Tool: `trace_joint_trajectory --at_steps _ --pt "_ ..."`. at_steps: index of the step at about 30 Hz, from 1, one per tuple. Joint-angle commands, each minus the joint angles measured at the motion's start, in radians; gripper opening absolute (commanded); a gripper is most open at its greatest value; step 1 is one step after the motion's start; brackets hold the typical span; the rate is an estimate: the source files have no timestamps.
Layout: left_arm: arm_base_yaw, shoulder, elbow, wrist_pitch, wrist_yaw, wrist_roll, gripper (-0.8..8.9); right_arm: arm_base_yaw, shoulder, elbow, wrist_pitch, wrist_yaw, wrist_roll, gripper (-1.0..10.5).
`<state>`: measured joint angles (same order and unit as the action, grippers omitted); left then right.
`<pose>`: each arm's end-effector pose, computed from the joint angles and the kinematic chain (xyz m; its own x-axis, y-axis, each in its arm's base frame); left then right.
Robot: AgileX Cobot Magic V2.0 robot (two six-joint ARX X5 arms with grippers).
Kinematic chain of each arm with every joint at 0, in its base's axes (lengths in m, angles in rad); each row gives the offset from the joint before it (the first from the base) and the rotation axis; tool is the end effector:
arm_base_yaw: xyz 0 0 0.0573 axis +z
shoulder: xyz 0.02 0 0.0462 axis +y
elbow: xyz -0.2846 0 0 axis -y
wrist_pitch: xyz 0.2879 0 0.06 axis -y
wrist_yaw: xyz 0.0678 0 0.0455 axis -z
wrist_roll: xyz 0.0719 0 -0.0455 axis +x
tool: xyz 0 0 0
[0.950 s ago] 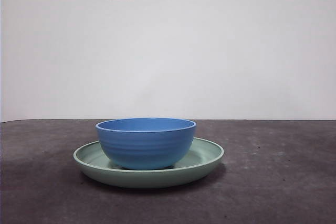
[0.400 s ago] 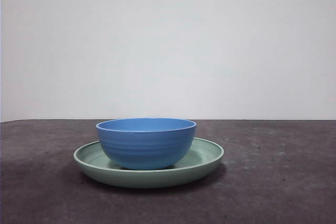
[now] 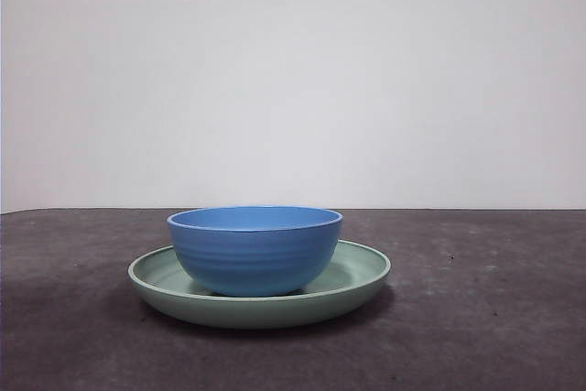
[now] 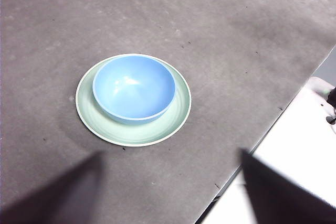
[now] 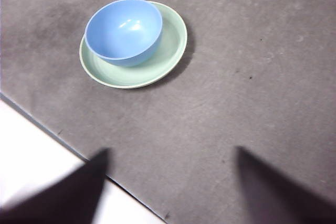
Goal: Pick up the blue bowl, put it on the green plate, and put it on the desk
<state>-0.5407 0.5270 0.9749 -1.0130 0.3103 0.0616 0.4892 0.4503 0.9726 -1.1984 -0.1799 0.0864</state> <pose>0.0938 -0.0819 0.3524 0.5323 -0.6757 -0.5099 0.7382 0.6654 -0.1112 0.0746 0.0543 0.3363 0.5933 0.5186 -0.6157 -0.5357 0.8253 0.1789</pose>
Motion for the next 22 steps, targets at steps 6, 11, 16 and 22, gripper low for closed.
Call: trace_joint_trajectory --at_steps 6,11,16,22 --pt "-0.005 0.002 0.011 0.011 0.004 -0.002 0.35 0.006 0.004 0.010 0.028 -0.002 0.006 0.4" --pt "-0.005 0.002 0.011 0.011 0.004 -0.003 0.35 0.006 0.004 0.010 0.050 -0.003 0.006 0.4" --pt "-0.005 0.002 0.011 0.011 0.004 -0.002 0.35 0.006 0.004 0.010 0.050 -0.003 0.006 0.4" --pt "0.103 -0.047 -0.035 0.053 0.010 0.019 0.18 0.006 0.004 0.010 0.050 -0.002 0.006 0.4"
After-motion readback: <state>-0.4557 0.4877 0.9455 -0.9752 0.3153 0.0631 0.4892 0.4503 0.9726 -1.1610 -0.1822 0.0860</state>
